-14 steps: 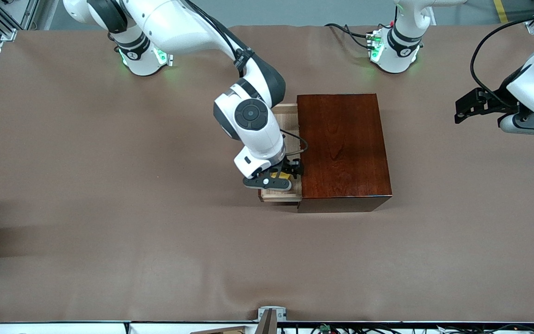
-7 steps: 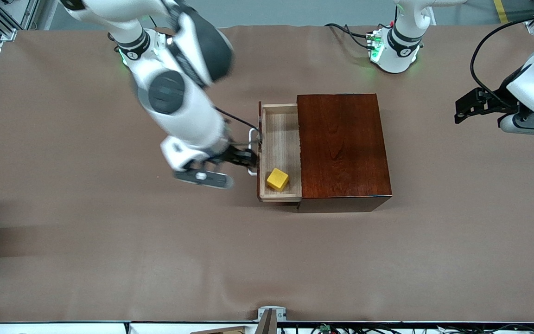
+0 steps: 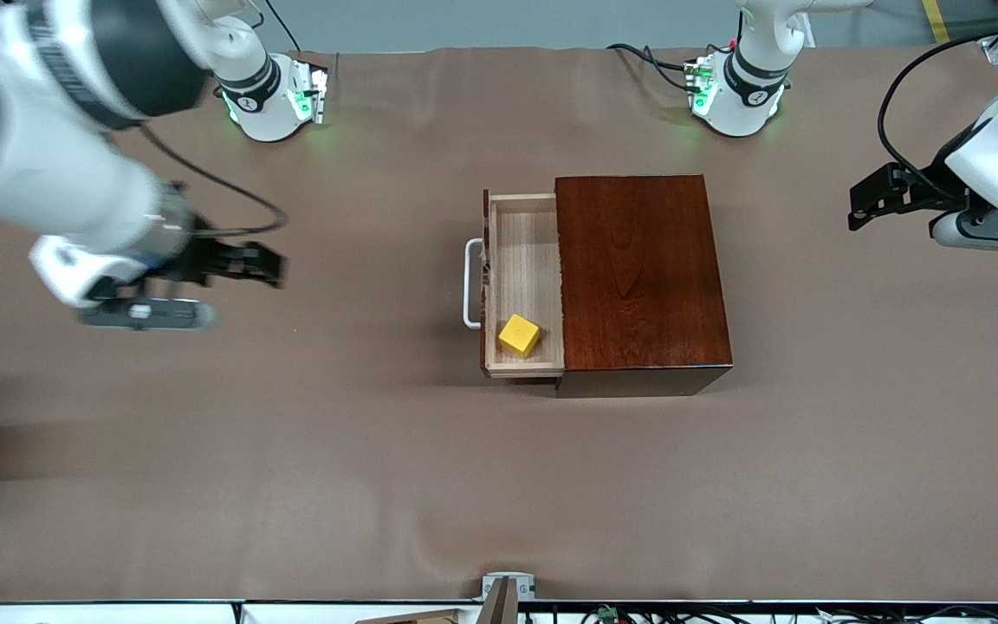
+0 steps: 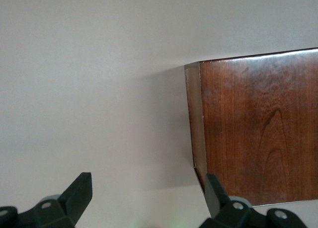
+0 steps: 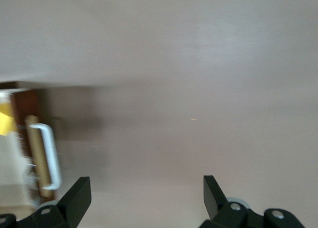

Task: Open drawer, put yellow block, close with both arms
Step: 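Release the cube into the drawer and withdraw the right gripper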

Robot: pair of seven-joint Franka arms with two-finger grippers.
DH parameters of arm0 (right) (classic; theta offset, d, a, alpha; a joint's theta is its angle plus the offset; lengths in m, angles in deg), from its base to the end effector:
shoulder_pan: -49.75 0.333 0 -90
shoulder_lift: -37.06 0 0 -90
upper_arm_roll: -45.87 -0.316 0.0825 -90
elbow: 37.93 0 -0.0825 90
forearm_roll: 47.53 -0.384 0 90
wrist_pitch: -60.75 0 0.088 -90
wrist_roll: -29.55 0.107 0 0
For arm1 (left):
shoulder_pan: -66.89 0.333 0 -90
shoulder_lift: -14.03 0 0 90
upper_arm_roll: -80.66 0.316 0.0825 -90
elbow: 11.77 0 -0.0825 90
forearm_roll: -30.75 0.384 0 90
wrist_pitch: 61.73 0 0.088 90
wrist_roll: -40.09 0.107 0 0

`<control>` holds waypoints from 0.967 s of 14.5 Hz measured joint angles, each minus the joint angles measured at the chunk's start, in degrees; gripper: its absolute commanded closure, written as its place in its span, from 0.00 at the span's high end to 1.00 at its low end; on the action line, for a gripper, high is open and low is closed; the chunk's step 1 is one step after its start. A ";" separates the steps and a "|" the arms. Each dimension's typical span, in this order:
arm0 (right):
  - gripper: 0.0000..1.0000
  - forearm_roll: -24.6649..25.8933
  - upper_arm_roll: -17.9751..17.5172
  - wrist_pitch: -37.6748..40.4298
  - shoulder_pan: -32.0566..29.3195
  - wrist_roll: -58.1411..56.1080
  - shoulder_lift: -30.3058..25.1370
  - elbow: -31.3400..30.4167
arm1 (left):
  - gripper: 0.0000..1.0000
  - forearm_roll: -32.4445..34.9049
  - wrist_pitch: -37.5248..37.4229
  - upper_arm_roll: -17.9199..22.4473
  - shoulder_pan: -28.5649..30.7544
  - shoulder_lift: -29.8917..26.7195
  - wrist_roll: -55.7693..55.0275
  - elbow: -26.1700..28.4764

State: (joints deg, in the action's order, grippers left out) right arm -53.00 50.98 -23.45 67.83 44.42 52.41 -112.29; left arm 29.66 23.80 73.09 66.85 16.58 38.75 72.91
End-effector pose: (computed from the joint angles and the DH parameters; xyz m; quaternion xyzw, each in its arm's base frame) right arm 0.6036 0.1585 0.5862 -0.9981 0.0130 0.0548 0.0233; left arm 0.5557 -0.0746 0.6367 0.9983 -0.0553 -0.0156 0.0112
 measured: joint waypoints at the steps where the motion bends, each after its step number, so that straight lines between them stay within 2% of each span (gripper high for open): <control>1: 1.00 0.34 0.08 -0.99 -2.64 -3.36 -2.82 -3.96 | 1.00 0.00 0.00 -0.04 -0.02 0.00 0.00 -0.02; 4: 1.00 1.05 0.17 -4.94 -9.97 -11.43 -9.38 -14.25 | 1.00 0.00 0.00 -0.05 -0.01 0.00 0.00 -0.07; 6: 1.00 1.56 0.18 -6.68 -13.89 -16.24 -11.16 -17.82 | 1.00 0.00 0.00 0.10 0.15 0.02 0.00 -0.07; 9: 1.00 2.41 0.19 -7.14 -17.34 -19.08 -11.41 -18.77 | 1.00 0.00 0.00 0.27 0.18 0.02 0.00 -0.07; 14: 1.00 3.25 -0.49 -7.28 -17.45 -18.83 -11.58 -18.53 | 1.00 0.00 0.08 0.23 0.09 0.05 -0.32 -0.07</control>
State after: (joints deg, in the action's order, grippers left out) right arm -49.74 50.49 -30.73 50.38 25.58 40.83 -130.81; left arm 29.67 23.87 73.31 66.94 16.62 38.43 72.84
